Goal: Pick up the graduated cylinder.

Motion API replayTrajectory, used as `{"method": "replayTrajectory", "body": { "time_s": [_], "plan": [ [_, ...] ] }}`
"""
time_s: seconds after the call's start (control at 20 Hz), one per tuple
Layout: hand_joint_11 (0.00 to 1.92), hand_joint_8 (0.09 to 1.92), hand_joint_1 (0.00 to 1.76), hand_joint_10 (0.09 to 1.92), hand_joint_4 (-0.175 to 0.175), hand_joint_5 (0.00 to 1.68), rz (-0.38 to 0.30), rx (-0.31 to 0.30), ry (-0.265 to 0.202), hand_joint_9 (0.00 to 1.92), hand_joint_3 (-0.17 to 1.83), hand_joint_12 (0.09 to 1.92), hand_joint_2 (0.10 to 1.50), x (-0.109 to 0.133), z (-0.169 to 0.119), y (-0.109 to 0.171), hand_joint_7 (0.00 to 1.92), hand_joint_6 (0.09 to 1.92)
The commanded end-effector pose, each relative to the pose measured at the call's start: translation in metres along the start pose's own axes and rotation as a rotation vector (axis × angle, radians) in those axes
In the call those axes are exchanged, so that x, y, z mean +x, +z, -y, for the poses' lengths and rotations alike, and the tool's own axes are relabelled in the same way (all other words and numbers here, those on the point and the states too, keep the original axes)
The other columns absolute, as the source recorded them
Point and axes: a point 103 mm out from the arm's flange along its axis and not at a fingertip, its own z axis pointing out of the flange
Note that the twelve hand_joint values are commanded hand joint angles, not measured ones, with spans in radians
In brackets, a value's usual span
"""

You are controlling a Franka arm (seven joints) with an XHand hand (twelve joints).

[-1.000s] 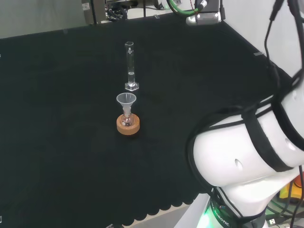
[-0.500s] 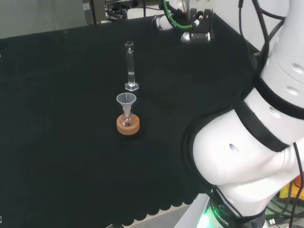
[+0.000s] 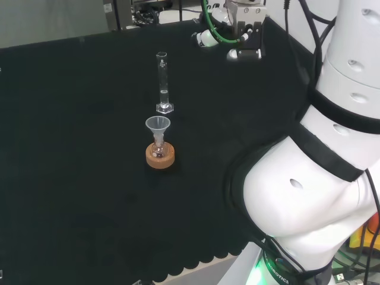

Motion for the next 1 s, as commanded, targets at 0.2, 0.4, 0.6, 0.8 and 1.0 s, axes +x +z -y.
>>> {"method": "replayTrajectory", "body": {
  "time_s": [0.2, 0.4, 0.6, 0.8, 1.0],
  "plan": [
    [0.19, 0.64, 0.47, 0.68, -0.046, 0.27, -0.263, 0.008, -0.162, 0.36, 0.15, 1.37, 1.07, -0.001, -0.049, 0.1, 0.18, 0.09],
    [0.23, 0.67, 0.58, 0.67, -0.056, 0.31, -0.346, 0.001, -0.231, 0.45, 0.15, 1.36, 1.01, 0.005, -0.051, 0.115, 0.25, 0.09],
    [0.25, 0.67, 0.67, 0.65, -0.059, 0.32, -0.399, -0.011, -0.268, 0.47, 0.14, 1.35, 0.96, 0.011, -0.055, 0.127, 0.26, 0.09],
    [0.28, 0.67, 0.75, 0.63, -0.062, 0.33, -0.45, -0.025, -0.294, 0.49, 0.15, 1.34, 0.92, 0.015, -0.061, 0.135, 0.28, 0.09],
    [0.29, 0.66, 0.83, 0.6, -0.064, 0.36, -0.518, -0.037, -0.296, 0.52, 0.21, 1.33, 0.87, 0.02, -0.068, 0.142, 0.31, 0.09]
  ]
}}
